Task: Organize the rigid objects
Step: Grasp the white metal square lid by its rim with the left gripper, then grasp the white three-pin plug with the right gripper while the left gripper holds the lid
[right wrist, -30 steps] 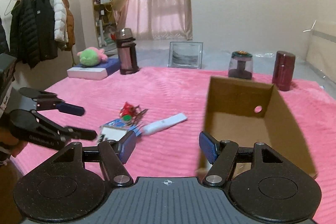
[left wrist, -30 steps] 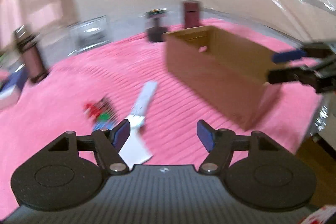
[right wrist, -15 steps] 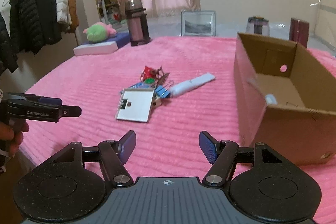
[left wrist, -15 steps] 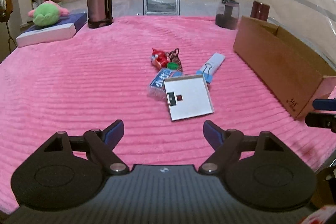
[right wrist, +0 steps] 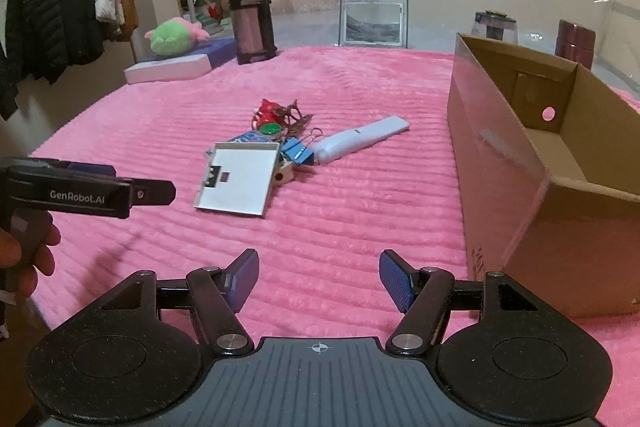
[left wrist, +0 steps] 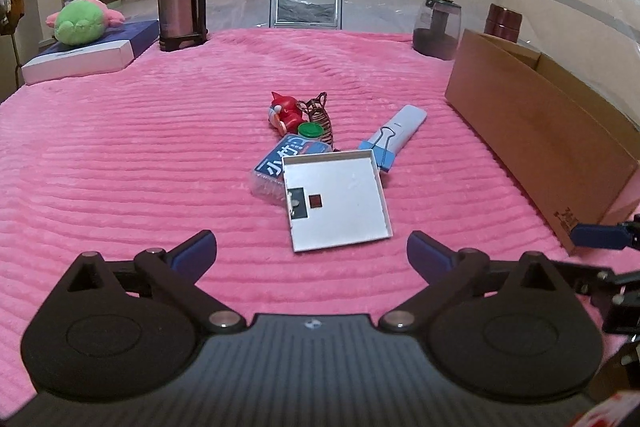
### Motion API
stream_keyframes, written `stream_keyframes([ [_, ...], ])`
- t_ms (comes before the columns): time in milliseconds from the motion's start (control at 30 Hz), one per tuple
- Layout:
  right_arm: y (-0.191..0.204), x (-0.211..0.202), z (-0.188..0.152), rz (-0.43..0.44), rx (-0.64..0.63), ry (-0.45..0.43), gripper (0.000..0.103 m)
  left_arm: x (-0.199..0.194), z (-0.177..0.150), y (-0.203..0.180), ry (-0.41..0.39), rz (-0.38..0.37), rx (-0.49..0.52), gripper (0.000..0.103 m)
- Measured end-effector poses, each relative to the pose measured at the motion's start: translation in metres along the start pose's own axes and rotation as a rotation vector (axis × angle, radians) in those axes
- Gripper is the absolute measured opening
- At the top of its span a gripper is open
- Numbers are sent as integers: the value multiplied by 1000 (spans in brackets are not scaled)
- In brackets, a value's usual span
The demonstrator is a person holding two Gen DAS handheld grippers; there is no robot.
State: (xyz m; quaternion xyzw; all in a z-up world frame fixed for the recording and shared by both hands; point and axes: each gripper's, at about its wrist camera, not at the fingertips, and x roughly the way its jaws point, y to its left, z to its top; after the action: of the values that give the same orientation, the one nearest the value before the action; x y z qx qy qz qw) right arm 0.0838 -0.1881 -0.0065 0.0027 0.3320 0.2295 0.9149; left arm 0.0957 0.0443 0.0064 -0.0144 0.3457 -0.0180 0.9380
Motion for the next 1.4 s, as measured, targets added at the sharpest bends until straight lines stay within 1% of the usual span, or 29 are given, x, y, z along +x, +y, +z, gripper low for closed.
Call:
stream_keyframes([
  [67,-2,8,0,-7,-3,3,68,10,3,-2,1,3,-7,101],
  [100,-3,13,0,-13,-4,5,75,15,4,-3,3,2,-9,101],
  [133,-4,16,0,-14,-4,4,78,21,5,-4,7,3,-13,102],
  [433,-13,53,-1,5,-30,35,79,73,11,-10,36,-3,-25,102],
  [667,-18,72,-5,5,-34,45,79,102,16,-13,42,2,-41,102],
  [800,-17,79,-6,7,-36,57,79,113,17,-16,39,23,-26,101],
  [900,-18,81,-5,7,-37,59,79,115,16,-16,34,38,-14,98],
  [967,-17,83,-5,6,-36,60,79,115,14,-16,34,45,2,89],
  [1033,-16,84,-5,7,-39,60,79,112,12,-13,32,54,19,88],
  [1133,-12,84,-4,14,-41,56,79,105,10,-2,40,35,25,88],
  [1233,-8,85,0,22,-37,44,79,95,7,11,38,39,49,87],
  [1400,1,96,11,50,-29,24,79,83,7,39,39,34,34,87],
])
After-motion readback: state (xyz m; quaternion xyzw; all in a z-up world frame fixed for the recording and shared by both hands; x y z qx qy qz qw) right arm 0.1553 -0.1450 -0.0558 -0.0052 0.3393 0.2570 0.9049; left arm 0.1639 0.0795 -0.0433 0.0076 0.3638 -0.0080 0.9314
